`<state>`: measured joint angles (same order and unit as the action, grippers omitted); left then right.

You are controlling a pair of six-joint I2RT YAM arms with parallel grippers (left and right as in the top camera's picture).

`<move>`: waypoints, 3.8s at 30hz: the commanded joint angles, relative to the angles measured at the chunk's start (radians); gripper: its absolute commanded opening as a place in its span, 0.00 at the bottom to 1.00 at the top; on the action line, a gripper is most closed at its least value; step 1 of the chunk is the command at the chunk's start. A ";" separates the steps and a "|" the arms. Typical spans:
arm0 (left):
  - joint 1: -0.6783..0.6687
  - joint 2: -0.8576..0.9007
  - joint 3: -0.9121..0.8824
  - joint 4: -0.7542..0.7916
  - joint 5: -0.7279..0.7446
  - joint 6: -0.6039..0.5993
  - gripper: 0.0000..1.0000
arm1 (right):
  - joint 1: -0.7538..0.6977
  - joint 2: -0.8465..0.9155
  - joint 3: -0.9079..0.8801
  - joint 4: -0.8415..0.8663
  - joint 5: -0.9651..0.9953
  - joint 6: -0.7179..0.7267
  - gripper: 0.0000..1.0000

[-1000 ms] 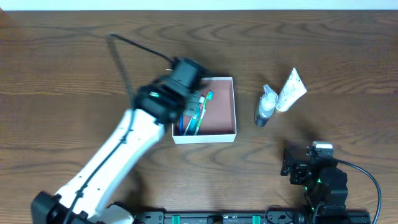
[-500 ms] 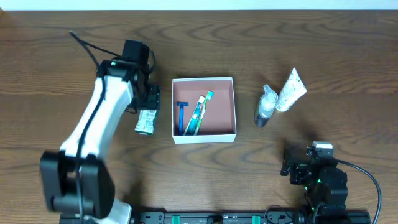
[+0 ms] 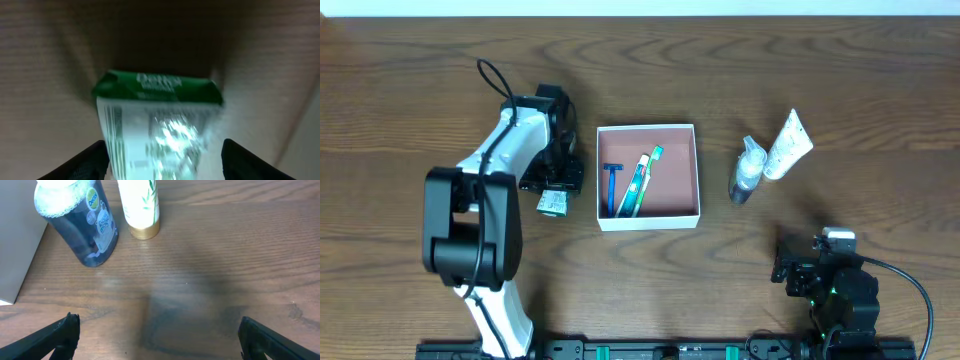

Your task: Pack container

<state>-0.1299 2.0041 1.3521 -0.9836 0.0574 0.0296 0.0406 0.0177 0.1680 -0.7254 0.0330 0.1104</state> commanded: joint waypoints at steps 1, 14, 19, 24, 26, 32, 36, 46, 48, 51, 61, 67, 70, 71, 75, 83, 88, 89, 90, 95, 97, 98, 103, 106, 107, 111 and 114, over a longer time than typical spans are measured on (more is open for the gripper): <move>0.009 0.024 -0.003 0.007 0.010 0.000 0.73 | 0.000 -0.003 -0.002 -0.004 0.000 0.000 0.99; 0.009 0.027 0.001 -0.023 0.010 -0.009 0.39 | 0.000 -0.003 -0.002 -0.004 0.000 0.000 0.99; 0.009 -0.008 0.068 -0.135 0.011 -0.035 0.32 | 0.000 -0.003 -0.002 -0.004 0.000 0.000 0.99; -0.002 -0.127 0.144 -0.213 0.046 -0.062 0.32 | 0.000 -0.003 -0.002 -0.004 0.000 0.000 0.99; -0.016 -0.198 0.162 -0.216 0.079 -0.101 0.33 | 0.000 -0.003 -0.002 -0.004 0.000 0.000 0.99; -0.131 -0.388 0.169 -0.157 0.096 -0.209 0.32 | 0.000 -0.003 -0.002 -0.004 0.000 0.000 0.99; -0.240 -0.406 0.166 -0.094 0.084 -0.248 0.32 | 0.000 -0.003 -0.002 -0.004 0.000 0.000 0.99; -0.371 -0.280 0.113 0.026 -0.063 -0.392 0.32 | 0.000 -0.003 -0.002 -0.004 0.000 0.000 0.99; -0.378 -0.242 0.113 0.029 -0.071 -0.399 0.32 | 0.000 -0.003 -0.002 -0.004 0.000 0.000 0.99; -0.382 -0.183 0.112 0.029 -0.071 -0.410 0.32 | 0.000 -0.003 -0.002 -0.004 0.000 0.000 0.99; -0.382 -0.071 0.112 0.052 -0.122 -0.428 0.32 | 0.000 -0.003 -0.002 -0.004 0.000 0.000 0.99; -0.382 -0.064 0.112 0.056 -0.121 -0.428 0.40 | 0.000 -0.003 -0.002 -0.004 0.000 0.000 0.99; -0.382 -0.071 0.113 0.055 -0.119 -0.428 0.45 | 0.000 -0.003 -0.002 -0.004 0.000 0.000 0.99; -0.382 -0.077 0.114 0.056 -0.114 -0.428 0.47 | 0.000 -0.003 -0.002 -0.004 0.000 0.000 0.99; -0.382 -0.108 0.126 0.055 -0.088 -0.428 0.50 | 0.000 -0.003 -0.002 -0.004 0.000 0.000 0.99; -0.382 -0.257 0.162 0.042 -0.087 -0.428 0.50 | 0.000 -0.003 -0.002 -0.004 0.000 0.000 0.99; -0.372 -0.436 0.190 0.009 -0.112 -0.401 0.54 | 0.000 -0.003 -0.002 -0.004 0.000 0.000 0.99; -0.363 -0.480 0.190 0.004 -0.138 -0.397 0.56 | 0.000 -0.003 -0.002 -0.004 0.000 0.000 0.99; -0.351 -0.521 0.190 -0.005 -0.177 -0.397 0.57 | 0.000 -0.003 -0.002 -0.004 0.000 0.000 0.99; -0.241 -0.686 0.190 -0.060 -0.354 -0.397 0.70 | 0.000 -0.003 -0.002 -0.004 0.000 0.000 0.99; -0.182 -0.728 0.190 -0.080 -0.389 -0.397 0.74 | 0.000 -0.003 -0.002 -0.003 0.000 0.000 0.99; -0.145 -0.749 0.190 -0.089 -0.393 -0.396 0.75 | 0.000 -0.003 -0.002 -0.002 0.002 -0.001 0.99; 0.010 -0.793 0.190 -0.126 -0.392 -0.393 0.80 | 0.000 -0.003 -0.002 0.128 0.031 0.004 0.99; 0.083 -0.792 0.189 -0.144 -0.392 -0.393 0.98 | 0.000 -0.003 -0.002 0.169 -0.058 0.090 0.99; 0.099 -0.790 0.189 -0.146 -0.392 -0.393 0.98 | 0.000 -0.003 -0.002 0.168 -0.107 0.135 0.99; 0.139 -0.780 0.188 -0.147 -0.392 -0.393 0.98 | 0.000 -0.002 -0.002 0.148 -0.316 0.355 0.99; 0.143 -0.777 0.188 -0.173 -0.392 -0.393 0.98 | 0.000 -0.002 -0.002 0.177 -0.318 0.406 0.99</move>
<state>0.0048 1.2179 1.5337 -1.1370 -0.3210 -0.3660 0.0406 0.0177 0.1673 -0.5644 -0.1848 0.3737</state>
